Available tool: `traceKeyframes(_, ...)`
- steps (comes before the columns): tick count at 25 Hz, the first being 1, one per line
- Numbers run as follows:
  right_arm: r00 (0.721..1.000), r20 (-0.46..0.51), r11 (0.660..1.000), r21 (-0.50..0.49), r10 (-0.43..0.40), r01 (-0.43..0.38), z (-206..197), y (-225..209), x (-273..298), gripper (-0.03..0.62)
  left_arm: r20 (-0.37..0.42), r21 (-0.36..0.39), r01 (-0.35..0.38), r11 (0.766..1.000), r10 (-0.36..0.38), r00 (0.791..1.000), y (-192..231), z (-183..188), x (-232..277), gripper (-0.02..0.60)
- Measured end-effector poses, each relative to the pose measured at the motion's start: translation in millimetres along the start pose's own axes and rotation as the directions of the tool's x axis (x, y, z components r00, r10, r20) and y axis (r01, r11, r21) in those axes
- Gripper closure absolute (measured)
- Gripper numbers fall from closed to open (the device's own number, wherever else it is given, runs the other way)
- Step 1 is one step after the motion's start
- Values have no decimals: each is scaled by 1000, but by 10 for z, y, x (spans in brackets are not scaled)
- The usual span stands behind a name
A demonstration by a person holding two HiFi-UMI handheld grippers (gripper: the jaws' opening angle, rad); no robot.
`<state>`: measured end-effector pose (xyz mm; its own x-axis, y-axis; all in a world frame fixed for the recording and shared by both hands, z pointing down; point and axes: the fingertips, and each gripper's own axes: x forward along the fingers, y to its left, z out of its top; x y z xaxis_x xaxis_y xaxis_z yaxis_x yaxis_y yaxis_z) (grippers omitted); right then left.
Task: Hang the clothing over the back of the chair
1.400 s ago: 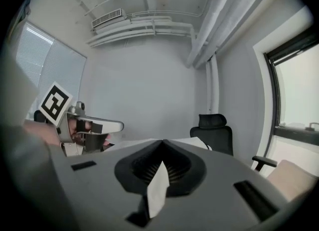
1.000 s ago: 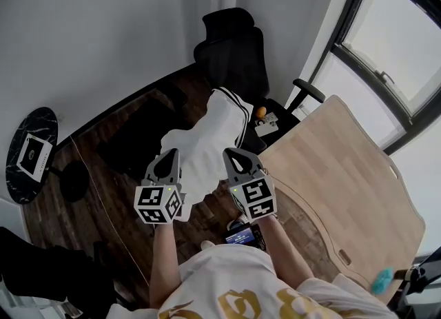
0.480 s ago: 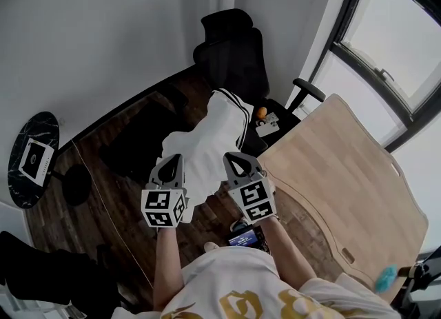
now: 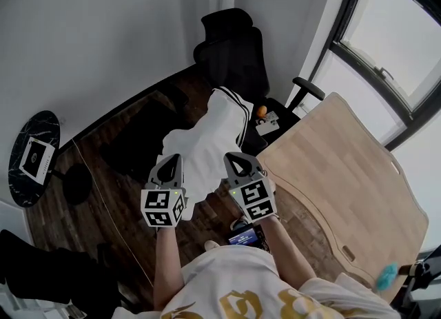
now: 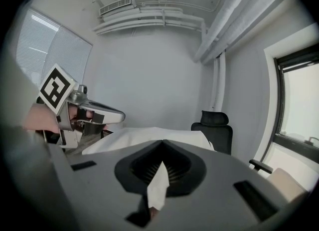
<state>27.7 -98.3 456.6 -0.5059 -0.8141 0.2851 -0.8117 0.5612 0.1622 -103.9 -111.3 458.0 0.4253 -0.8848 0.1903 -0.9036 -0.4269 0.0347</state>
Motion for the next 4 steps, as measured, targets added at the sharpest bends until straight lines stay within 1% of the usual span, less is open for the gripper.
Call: traceKeyframes(4, 1000, -3, 1000, -5, 5, -5, -5, 28, -12, 583, 0, 15, -2, 1000, 2, 1000, -16, 7, -23, 561)
